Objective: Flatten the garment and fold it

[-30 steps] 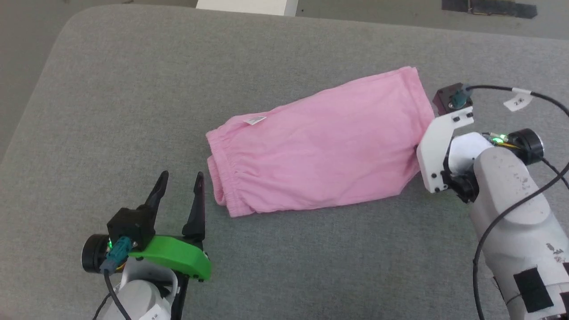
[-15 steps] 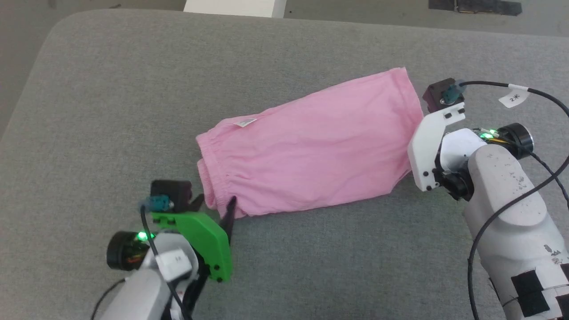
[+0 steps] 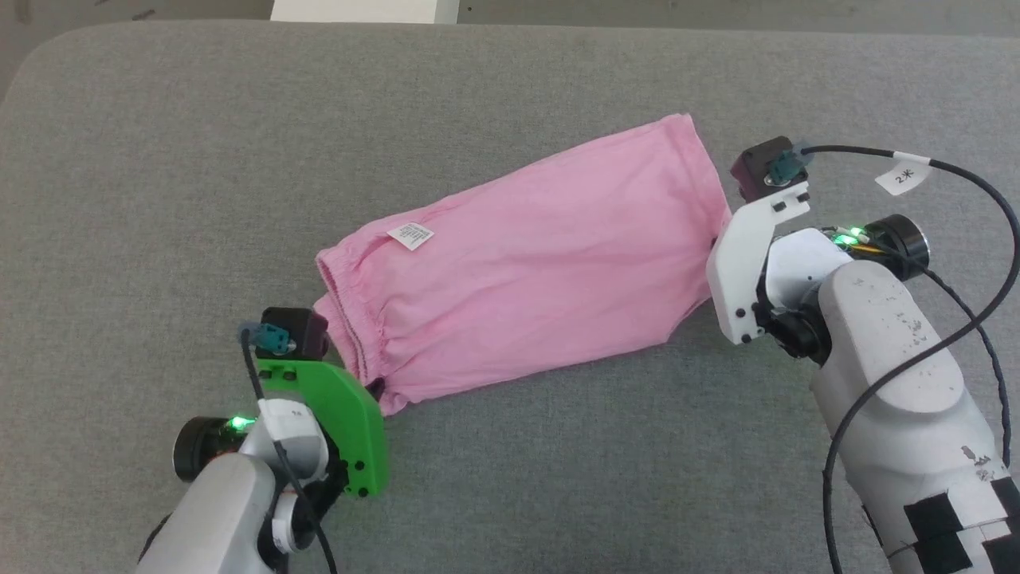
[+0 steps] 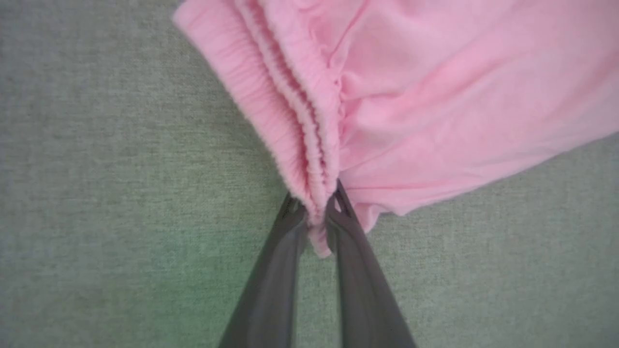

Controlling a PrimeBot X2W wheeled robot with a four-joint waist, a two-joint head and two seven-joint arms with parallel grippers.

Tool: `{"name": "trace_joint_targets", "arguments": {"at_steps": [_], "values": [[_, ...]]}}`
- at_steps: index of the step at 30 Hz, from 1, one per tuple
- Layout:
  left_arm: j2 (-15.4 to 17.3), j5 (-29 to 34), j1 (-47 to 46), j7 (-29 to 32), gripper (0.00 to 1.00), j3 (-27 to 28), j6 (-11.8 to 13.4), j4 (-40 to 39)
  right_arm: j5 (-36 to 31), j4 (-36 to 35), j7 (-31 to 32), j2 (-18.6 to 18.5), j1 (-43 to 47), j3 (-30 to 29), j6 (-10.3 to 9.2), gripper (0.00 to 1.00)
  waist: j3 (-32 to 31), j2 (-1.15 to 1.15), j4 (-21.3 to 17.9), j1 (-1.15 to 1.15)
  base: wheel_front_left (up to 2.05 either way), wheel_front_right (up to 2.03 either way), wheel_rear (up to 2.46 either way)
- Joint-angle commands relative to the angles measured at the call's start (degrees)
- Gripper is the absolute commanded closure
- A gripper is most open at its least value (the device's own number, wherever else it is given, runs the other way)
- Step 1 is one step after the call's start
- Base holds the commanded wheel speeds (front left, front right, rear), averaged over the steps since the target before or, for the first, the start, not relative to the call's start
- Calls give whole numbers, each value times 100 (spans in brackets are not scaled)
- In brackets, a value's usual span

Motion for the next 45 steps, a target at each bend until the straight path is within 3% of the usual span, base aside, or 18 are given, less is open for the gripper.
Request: {"name": "trace_joint_targets", "arguments": {"at_steps": [1, 10, 20, 27, 28, 29, 30, 39, 41, 45], "values": [[-44, -93, 85, -37, 100, 11, -61, 82, 62, -58, -67, -21, 100, -29, -9, 100, -13, 0, -5, 0, 0, 0, 0], [74, -434, 29, -197, 100, 424, -121, -163, 456, -739, -169, -138, 713, -325, -9, 100, -419, 0, 0, 0, 0, 0, 0], [442, -890, 836, 537, 100, 604, 68, -435, 969, -3049, 217, 28, 3084, -1023, -9, 100, -902, 0, -184, 0, 0, 0, 0], [361, -1035, 1172, 690, 100, 537, 184, -413, 1063, -3793, 525, 318, 4400, -1141, -9, 100, -940, 0, -273, 0, 0, 0, 0], [350, -1047, 1191, 702, 72, 533, 201, -418, 1076, -3820, 511, 332, 4477, -1144, -9, 97, -949, 0, -281, 0, 0, 0, 0], [345, -1050, 1207, 709, 0, 528, 215, -424, 1099, -3838, 491, 339, 4521, -1163, -9, 66, -954, 0, -287, 0, 0, 0, 0], [339, -1050, 1223, 710, 0, 523, 231, -429, 1141, -3859, 467, 345, 4561, -1185, -9, 0, -961, 0, -288, 0, 0, 0, 0], [446, -1020, 1189, 303, 0, 974, 410, -1123, 1548, -4405, 292, 351, 4524, -1828, -9, 0, -1038, 0, -224, 0, 0, 0, 0], [492, -819, 1095, -170, 0, 1176, 415, -1345, 1379, -4469, 404, 351, 4395, -1922, -9, 0, -1017, 0, -230, 0, 0, 0, 0], [577, 12, 812, -1883, 0, 1384, 147, -1523, 967, -4299, 745, 342, 4025, -1841, -9, 0, -961, 0, -246, 0, 0, 0, 0]]}}
